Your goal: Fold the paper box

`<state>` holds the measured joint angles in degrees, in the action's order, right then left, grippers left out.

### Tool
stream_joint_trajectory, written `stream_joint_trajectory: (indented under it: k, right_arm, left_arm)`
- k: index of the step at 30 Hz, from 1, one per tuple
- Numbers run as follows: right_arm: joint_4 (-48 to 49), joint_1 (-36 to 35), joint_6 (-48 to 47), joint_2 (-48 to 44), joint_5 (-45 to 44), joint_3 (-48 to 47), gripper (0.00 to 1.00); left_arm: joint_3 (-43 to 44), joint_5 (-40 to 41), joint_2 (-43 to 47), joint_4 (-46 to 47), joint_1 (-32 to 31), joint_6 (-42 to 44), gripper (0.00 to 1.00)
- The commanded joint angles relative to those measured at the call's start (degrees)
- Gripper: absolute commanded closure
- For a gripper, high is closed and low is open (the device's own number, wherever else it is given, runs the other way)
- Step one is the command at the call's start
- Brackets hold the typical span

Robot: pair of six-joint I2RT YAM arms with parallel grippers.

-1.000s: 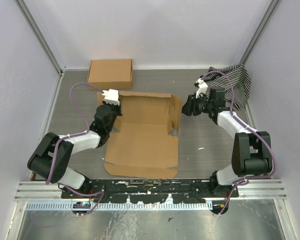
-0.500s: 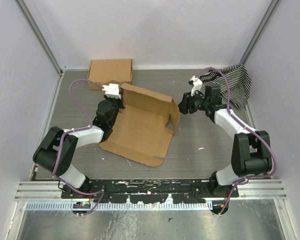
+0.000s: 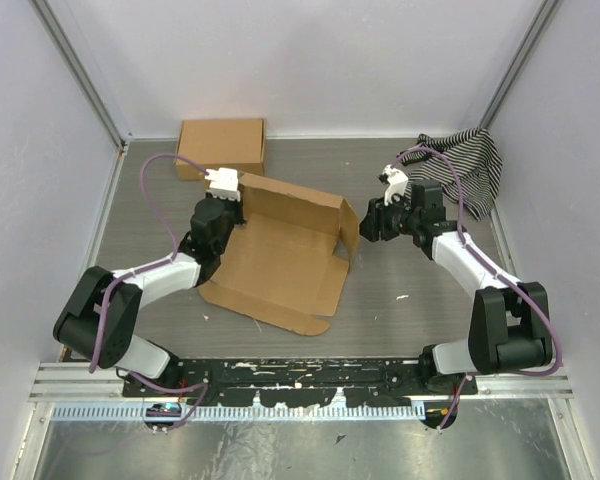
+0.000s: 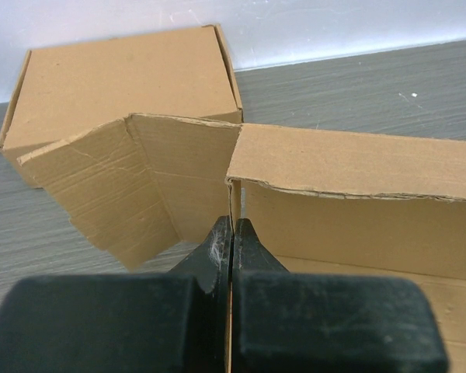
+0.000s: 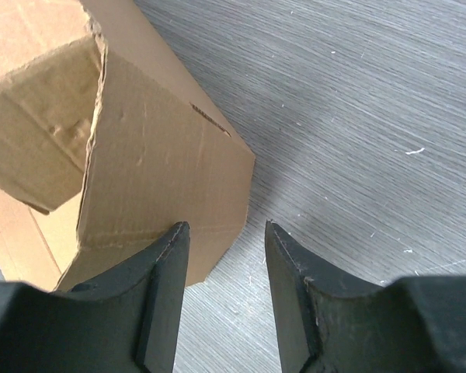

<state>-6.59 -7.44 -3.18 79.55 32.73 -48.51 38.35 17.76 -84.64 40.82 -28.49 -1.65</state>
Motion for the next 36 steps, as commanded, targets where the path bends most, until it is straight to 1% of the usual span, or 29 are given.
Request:
stream_joint_trajectory:
  k: [1,7,12,17,26,30,33,36]
  right_arm:
    - [0.4,-0.3,-1.0,-3.5,-0.7,1.0,0.5]
    - [-0.8,-0.3,-2.2,-2.9,1.7,-0.2,0.48]
    - [-0.3,-0.7,-2.4,-1.6,4.5,-1.1,0.48]
    - [0.5,-2.2,-2.8,-2.1,5.2,-1.8,0.47]
    - [-0.5,-2.4,-2.3,1.0,-0.5,-6.4,0.47]
    - [-0.4,-2.4,-1.8,2.8,-0.7,-7.6,0.47]
    - [-0.4,-2.4,-2.1,3.7,-0.8,-8.2,0.47]
    - [-1.2,-2.2,-2.8,5.4,-2.9,-9.9,0.47]
  left_arm:
    - [3.9,1.0,0.5,-10.2,0.1,-0.9,1.0]
    - [9.6,0.9,-1.5,-18.5,0.1,-1.7,1.0]
    - [9.5,0.4,-2.1,-17.5,0.1,-1.5,1.0]
    - [8.6,0.0,-3.3,-16.5,0.2,-1.4,1.0]
    - [11.1,-0.2,-4.1,-19.5,0.1,-1.8,1.0]
    - [11.3,0.1,-4.2,-20.0,0.2,-1.9,1.0]
    - [13.4,0.7,-5.3,-23.3,0.2,-1.7,1.0]
    - [16.1,1.5,-6.6,-26.3,0.2,-1.6,1.0]
